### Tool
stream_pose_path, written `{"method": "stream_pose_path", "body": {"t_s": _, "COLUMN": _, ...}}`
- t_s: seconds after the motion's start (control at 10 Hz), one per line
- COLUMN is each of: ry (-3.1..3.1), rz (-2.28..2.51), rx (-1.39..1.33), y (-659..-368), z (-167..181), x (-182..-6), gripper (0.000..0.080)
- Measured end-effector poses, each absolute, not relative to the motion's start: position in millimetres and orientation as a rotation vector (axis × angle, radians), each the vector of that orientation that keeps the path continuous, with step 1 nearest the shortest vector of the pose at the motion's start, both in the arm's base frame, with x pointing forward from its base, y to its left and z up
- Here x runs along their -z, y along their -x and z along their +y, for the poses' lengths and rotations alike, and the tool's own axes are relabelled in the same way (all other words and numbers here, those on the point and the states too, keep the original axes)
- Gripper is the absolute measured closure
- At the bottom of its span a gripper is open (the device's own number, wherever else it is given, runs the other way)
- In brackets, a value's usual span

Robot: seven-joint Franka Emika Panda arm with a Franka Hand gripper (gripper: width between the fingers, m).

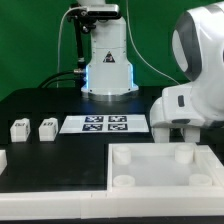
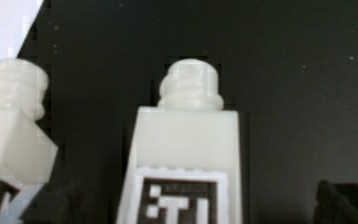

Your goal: Assemble one leg

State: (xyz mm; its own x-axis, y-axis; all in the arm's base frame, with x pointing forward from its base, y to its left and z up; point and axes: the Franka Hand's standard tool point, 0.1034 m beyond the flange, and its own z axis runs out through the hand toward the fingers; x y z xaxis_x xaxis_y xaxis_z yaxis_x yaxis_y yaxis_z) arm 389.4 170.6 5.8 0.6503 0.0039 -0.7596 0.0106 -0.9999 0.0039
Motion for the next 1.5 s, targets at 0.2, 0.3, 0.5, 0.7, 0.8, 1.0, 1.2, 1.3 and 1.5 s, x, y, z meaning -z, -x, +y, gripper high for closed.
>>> {"method": "stream_pose_path", "body": {"t_s": 0.2, "ry": -2.846, "rz": 0.012, "rx": 1.311, "y": -389.2, "z": 170.6, "x": -5.6, "gripper": 0.0408}}
{"method": "stream_pose_path", "body": {"t_s": 0.3, "ry": -2.846, "rz": 0.013, "rx": 1.312, "y": -389.1, "z": 170.7, "x": -5.8, "gripper": 0.0408}}
{"method": "stream_pose_path", "body": {"t_s": 0.5, "ry": -2.846, "rz": 0.013, "rx": 1.312, "y": -389.1, "z": 170.7, "x": -5.8, "gripper": 0.0511}}
{"method": "stream_pose_path", "body": {"t_s": 0.7, "ry": -2.846, "rz": 0.013, "rx": 1.312, "y": -389.1, "z": 170.7, "x": -5.8, "gripper": 0.0511}}
{"method": "stream_pose_path", "body": {"t_s": 0.8, "ry": -2.846, "rz": 0.013, "rx": 1.312, "y": -389.1, "z": 170.7, "x": -5.8, "gripper": 0.0511}}
{"method": "stream_pose_path", "body": {"t_s": 1.0, "ry": -2.846, "rz": 0.013, "rx": 1.312, "y": -389.1, "z": 170.7, "x": -5.8, "gripper": 0.0511}}
{"method": "stream_pose_path", "body": {"t_s": 1.2, "ry": -2.864, "rz": 0.065, "rx": 1.298, "y": -402.3, "z": 165.6, "x": -19.8, "gripper": 0.0511}}
{"method": "stream_pose_path", "body": {"t_s": 1.3, "ry": -2.910, "rz": 0.108, "rx": 1.244, "y": -420.9, "z": 161.4, "x": -38.9, "gripper": 0.0509}}
{"method": "stream_pose_path", "body": {"t_s": 1.5, "ry": -2.978, "rz": 0.176, "rx": 1.156, "y": -444.3, "z": 150.7, "x": -70.4, "gripper": 0.0509}}
